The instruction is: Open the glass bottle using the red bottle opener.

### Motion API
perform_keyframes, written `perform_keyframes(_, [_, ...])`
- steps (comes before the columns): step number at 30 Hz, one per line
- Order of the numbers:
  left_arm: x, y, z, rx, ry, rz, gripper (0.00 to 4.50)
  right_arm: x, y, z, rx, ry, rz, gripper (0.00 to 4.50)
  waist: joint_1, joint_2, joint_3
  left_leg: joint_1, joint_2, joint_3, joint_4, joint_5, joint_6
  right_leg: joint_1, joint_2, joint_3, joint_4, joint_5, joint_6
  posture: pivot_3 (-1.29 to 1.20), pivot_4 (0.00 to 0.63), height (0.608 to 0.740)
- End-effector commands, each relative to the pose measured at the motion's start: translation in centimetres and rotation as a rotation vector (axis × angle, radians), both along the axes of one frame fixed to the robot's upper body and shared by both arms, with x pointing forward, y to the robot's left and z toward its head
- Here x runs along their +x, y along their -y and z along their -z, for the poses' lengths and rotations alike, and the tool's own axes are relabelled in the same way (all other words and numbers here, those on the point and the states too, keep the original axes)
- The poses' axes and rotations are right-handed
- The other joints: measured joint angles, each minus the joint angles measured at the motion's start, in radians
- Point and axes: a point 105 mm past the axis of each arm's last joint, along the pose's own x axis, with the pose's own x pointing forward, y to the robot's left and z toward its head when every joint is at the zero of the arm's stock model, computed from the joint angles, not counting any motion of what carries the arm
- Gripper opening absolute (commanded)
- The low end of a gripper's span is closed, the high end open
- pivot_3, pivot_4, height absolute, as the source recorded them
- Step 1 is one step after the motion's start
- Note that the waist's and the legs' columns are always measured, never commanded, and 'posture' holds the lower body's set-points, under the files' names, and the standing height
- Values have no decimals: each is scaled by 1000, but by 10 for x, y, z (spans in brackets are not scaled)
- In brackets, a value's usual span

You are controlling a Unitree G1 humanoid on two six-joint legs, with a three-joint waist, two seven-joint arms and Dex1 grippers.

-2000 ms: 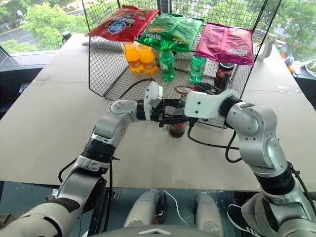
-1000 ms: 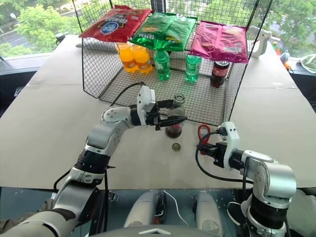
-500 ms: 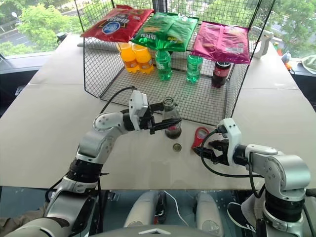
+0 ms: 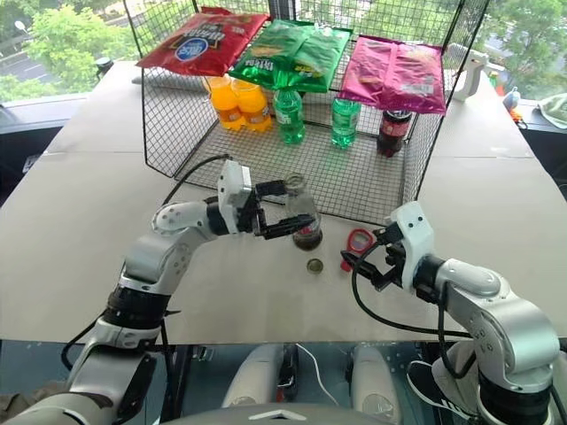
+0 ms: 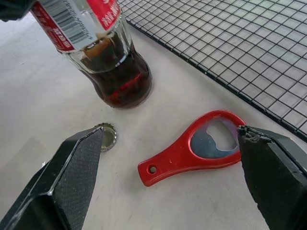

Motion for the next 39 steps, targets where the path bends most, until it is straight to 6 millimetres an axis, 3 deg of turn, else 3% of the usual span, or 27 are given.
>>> perform_keyframes(1, [-3, -1, -13, -17, 50, 7, 4473, -3, -6, -12, -20, 97, -24, 4500, 3, 0, 0, 0, 0, 0, 0, 0, 0, 0, 0, 0, -1, 0, 0, 0, 150, 740])
perform_keyframes(19, [-3, -7, -16, -8, 54, 14, 4473, 2, -10, -16, -40, 183, -40, 4500, 5, 0, 0, -1, -1, 0, -2, 0, 0, 0, 1, 0, -3, 1, 2, 0, 150, 740])
perform_keyframes(24, [-17, -17, -15, -21, -19, 71, 4473, -11, -12, -26, -69, 271, -128, 4500, 3, 0, 0, -1, -1, 0, -2, 0, 0, 0, 1, 0, -3, 1, 3, 0, 150, 740])
perform_keyframes(29, [-28, -37, -12, -27, -112, 26, 4473, -30, 6, -25, -117, 312, -97, 4500, 7, 0, 0, 0, 0, 0, -2, 0, 0, 2, 1, 0, -3, 2, 4, 0, 150, 740])
perform_keyframes(39, [-29, -102, 7, -37, -225, -356, 4473, -75, 71, 0, -242, 248, 179, 4500, 18, -1, -1, 6, 1, 0, -1, -2, -5, 6, -1, -1, -4, -3, 5, 0, 150, 740])
